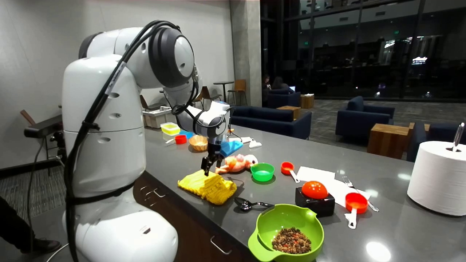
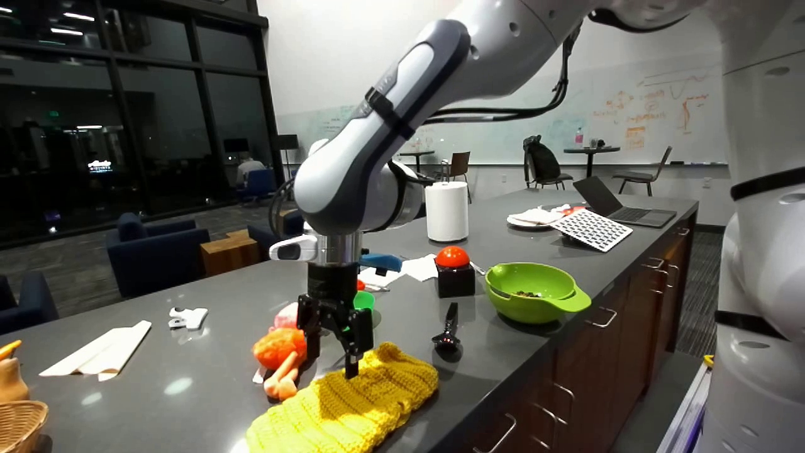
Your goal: Pick up the yellow cloth and put it flat to the left side of the table
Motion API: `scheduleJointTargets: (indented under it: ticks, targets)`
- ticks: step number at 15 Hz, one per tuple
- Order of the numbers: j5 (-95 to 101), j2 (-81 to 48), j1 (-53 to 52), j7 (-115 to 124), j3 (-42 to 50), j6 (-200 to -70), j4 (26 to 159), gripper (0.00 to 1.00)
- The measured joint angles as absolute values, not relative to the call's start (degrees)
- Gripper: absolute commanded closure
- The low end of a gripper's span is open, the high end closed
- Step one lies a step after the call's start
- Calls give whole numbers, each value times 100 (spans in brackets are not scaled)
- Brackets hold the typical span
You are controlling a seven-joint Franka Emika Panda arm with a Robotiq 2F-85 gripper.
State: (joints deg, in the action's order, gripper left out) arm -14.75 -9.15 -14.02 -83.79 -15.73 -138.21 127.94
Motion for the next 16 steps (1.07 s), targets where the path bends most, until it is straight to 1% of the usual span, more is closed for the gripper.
scheduleJointTargets:
  ticks: [8, 16]
  targets:
    - [-206, -983, -1123, -6480, -1202, -14013, 12729, 0]
    - [-362, -407, -759, -4966, -995, -13694, 12697, 0]
